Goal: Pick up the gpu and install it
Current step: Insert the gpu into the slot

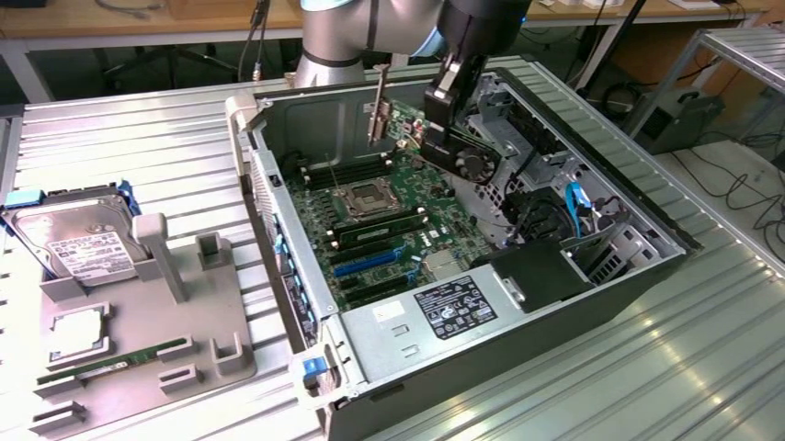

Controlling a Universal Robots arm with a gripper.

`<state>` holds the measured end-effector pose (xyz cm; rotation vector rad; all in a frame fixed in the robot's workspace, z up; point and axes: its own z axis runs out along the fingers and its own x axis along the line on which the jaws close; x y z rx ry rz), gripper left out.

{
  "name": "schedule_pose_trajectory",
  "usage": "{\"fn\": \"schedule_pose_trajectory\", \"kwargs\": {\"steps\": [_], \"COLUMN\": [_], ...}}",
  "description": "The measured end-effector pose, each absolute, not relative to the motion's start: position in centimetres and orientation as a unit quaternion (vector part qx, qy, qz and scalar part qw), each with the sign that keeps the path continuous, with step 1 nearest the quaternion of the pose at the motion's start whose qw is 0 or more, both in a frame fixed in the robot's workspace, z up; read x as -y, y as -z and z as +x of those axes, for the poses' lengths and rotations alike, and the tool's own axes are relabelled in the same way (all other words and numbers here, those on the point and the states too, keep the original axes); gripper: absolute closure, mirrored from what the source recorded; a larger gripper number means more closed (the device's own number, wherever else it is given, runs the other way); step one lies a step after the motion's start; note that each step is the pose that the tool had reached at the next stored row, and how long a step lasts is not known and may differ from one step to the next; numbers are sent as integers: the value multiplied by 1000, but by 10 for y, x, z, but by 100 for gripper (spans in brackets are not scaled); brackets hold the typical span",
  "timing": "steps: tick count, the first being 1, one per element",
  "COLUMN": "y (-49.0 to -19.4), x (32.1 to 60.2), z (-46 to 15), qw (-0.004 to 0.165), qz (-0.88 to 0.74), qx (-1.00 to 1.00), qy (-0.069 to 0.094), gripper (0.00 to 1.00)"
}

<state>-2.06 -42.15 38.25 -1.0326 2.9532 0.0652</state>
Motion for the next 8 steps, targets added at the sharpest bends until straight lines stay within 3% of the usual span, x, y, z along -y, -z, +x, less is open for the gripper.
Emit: {"fn": "schedule_pose_trajectory", "kwargs": {"steps": [8], "y": [-382], "x": [421], "z": [-21], "qw": [6], "qz": [-355], "qx": [-935], "qy": [-21], "gripper": [74]}}
